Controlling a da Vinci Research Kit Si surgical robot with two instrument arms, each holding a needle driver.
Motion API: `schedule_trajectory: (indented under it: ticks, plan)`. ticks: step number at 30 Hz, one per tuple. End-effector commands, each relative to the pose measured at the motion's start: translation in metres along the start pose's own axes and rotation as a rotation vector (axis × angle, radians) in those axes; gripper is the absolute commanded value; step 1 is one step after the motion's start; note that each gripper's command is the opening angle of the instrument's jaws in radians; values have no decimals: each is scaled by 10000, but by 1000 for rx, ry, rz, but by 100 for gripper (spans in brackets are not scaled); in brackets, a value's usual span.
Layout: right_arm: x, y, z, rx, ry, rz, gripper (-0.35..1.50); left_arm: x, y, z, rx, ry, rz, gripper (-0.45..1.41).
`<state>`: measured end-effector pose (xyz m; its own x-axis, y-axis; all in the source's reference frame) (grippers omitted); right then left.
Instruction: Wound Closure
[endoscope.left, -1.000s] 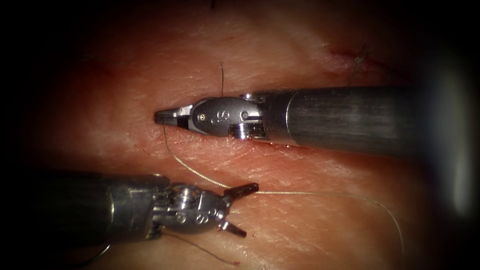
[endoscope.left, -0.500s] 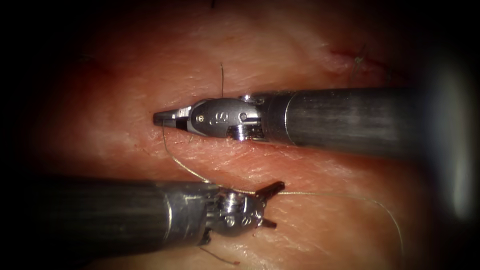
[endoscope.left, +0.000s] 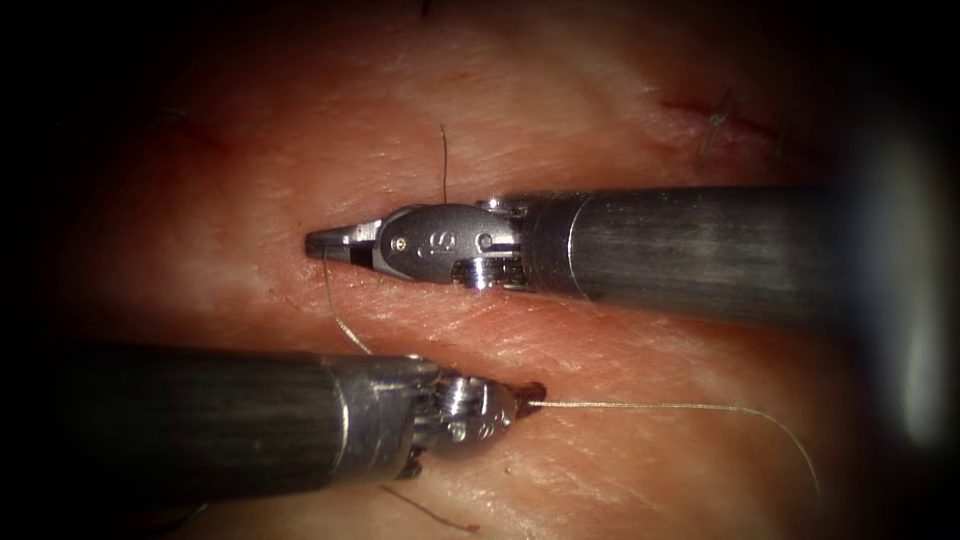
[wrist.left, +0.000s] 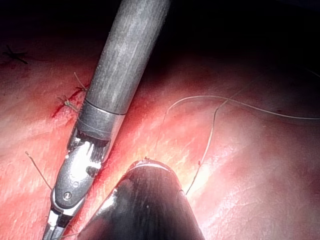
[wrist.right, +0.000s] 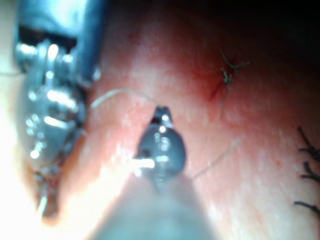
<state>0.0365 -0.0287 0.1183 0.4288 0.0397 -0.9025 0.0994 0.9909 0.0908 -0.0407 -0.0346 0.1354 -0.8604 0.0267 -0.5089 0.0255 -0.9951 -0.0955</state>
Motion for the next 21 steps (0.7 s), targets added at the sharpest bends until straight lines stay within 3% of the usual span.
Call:
schedule_trajectory:
  ticks: [1, 9, 12, 21]
  plan:
    - [-4, 1, 6, 1, 2, -2, -35, 4, 4, 0, -10, 33, 11, -45]
    - [-17, -14, -21, 5, 6, -14, -35, 17, 5, -96, 8, 178, 57, -45]
    - [-24, -27, -35, 5, 16, -6, -35, 12, 6, -131, 27, 193, 64, -45]
    - [-28, -65, -79, -6, 42, -13, -35, -30, 7, -181, 87, 174, 64, -45]
